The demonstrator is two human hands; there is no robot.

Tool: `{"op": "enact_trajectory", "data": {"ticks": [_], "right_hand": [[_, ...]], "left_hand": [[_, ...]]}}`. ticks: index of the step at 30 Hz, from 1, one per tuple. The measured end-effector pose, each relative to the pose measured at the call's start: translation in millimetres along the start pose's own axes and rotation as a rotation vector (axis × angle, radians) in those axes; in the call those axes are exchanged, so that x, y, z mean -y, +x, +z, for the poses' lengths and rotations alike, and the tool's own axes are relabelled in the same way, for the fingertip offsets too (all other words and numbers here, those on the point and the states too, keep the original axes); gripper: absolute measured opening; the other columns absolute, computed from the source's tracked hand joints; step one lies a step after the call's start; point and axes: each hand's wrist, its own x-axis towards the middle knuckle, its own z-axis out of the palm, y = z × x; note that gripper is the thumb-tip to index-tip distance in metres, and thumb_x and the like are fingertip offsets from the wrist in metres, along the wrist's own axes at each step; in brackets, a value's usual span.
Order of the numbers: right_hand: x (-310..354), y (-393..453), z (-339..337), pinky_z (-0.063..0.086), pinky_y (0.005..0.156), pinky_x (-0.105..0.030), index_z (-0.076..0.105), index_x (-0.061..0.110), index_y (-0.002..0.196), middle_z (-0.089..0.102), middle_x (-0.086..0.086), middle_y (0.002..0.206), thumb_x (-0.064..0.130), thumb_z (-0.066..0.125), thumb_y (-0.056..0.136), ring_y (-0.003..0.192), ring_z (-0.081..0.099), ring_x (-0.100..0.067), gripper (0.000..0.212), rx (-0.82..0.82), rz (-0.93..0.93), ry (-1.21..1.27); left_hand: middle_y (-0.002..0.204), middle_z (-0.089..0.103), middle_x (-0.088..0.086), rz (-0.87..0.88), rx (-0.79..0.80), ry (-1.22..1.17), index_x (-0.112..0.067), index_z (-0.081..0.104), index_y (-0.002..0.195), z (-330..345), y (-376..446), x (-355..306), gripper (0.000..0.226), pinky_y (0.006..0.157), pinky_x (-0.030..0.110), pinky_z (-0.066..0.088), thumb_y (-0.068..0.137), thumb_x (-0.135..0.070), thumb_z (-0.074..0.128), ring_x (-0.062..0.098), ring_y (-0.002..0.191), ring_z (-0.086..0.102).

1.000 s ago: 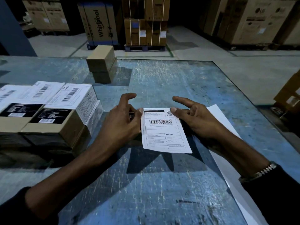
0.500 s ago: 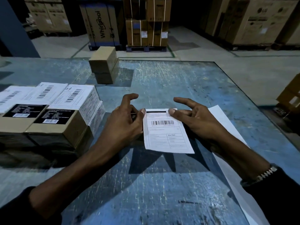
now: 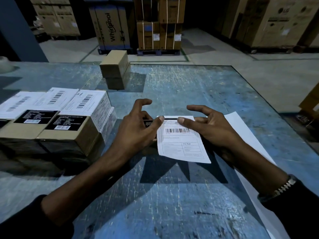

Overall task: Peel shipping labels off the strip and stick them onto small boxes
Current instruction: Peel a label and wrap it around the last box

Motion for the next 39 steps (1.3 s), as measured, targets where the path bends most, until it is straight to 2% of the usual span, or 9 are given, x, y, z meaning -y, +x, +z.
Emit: {"op": "enact_trajectory", "data": {"ticks": [7,13,16,20,24,27,31,35,39], "right_hand": [[-4.1,2.9,-3.0,0.057,0.107,-0.052,0.063,0.025,0.14,0.084,-0.007,0.099,0.035,0.077,0.098,0.097,0.081,-0.026,0.045,-0.057,-0.021,0.021],[-1.3,-2.2,-1.4,0.064,0.087,-0.037,0.051,0.031,0.153,0.084,-0.005,0.1,0.033,0.082,0.092,0.093,0.082,-0.022,0.068,0.025,-0.033,-0.06],[-5.1,1.2,-8.1,0.058,0.103,-0.049,0.046,0.029,0.16,0.083,-0.012,0.1,0.026,0.068,0.104,0.105,0.078,-0.034,0.061,0.022,-0.041,-0.005],[-5.7,-1.4,-5.3,0.054,0.109,-0.044,0.044,0.029,0.161,0.084,-0.008,0.101,0.033,0.063,0.107,0.106,0.079,-0.028,0.058,0.025,-0.053,-0.032],[-3.4,-5.0,-8.5,0.061,0.1,-0.039,0.038,0.027,0.163,0.083,-0.003,0.111,0.024,0.079,0.095,0.103,0.081,-0.021,0.079,0.114,-0.028,-0.007],[-1.2,-3.2,-9.5,0.062,0.091,-0.03,0.044,0.024,0.161,0.083,-0.009,0.106,0.02,0.067,0.105,0.104,0.08,-0.024,0.061,0.073,-0.017,0.034],[-3.4,-0.3,-9.2,0.056,0.109,-0.041,0.052,0.023,0.155,0.083,-0.003,0.11,0.031,0.061,0.109,0.113,0.077,-0.025,0.048,0.056,0.003,0.052],[0.5,-7.4,-9.1,0.06,0.1,-0.038,0.034,0.023,0.164,0.082,0.0,0.118,0.02,0.081,0.091,0.109,0.079,-0.021,0.087,0.202,0.014,0.027],[-0.5,-1.6,-14.1,0.047,0.117,-0.06,0.048,0.02,0.156,0.082,-0.007,0.115,0.021,0.071,0.101,0.118,0.074,-0.037,0.06,0.123,0.019,0.051]], "left_hand": [[0.094,0.074,-0.011,0.017,-0.019,0.092,-0.027,0.038,0.149,1.2,-1.8,-2.2,0.042,0.089,0.043,0.06,0.11,-0.034,0.053,0.002,0.086,0.07],[0.102,0.074,-0.01,-0.065,0.0,0.179,-0.037,0.03,0.151,0.1,-4.1,-8.1,0.087,0.086,0.045,0.062,0.084,-0.081,0.063,0.015,0.093,0.073],[0.099,0.076,-0.009,-0.045,-0.017,0.133,-0.034,0.034,0.151,1.9,-3.3,-4.7,0.069,0.089,0.049,0.062,0.096,-0.057,0.069,0.017,0.096,0.074],[0.104,0.077,-0.007,-0.021,-0.033,0.14,-0.033,0.034,0.151,3.6,-2.2,0.7,0.051,0.092,0.051,0.061,0.107,-0.044,0.057,0.019,0.099,0.074],[0.102,0.078,-0.008,-0.039,-0.038,0.08,-0.04,0.035,0.146,4.7,-2.3,3.4,0.045,0.094,0.052,0.06,0.105,-0.054,0.049,0.019,0.096,0.075],[0.1,0.077,-0.012,-0.056,-0.038,0.051,-0.045,0.035,0.142,5.0,-3.4,2.6,0.052,0.094,0.053,0.06,0.096,-0.067,0.042,0.017,0.094,0.076],[0.096,0.077,-0.012,-0.039,-0.049,0.057,-0.041,0.036,0.144,3.6,-3.8,1.4,0.053,0.094,0.053,0.059,0.099,-0.069,0.04,0.016,0.092,0.076],[0.099,0.078,-0.011,-0.072,-0.036,0.029,-0.04,0.035,0.147,3.7,-4.9,-2.0,0.056,0.095,0.054,0.06,0.101,-0.071,0.04,0.018,0.095,0.076],[0.102,0.079,-0.009,-0.155,0.031,-0.09,-0.045,0.034,0.147,-0.1,-4.6,-6.9,0.071,0.097,0.057,0.06,0.086,-0.081,0.047,0.019,0.099,0.077]]}}
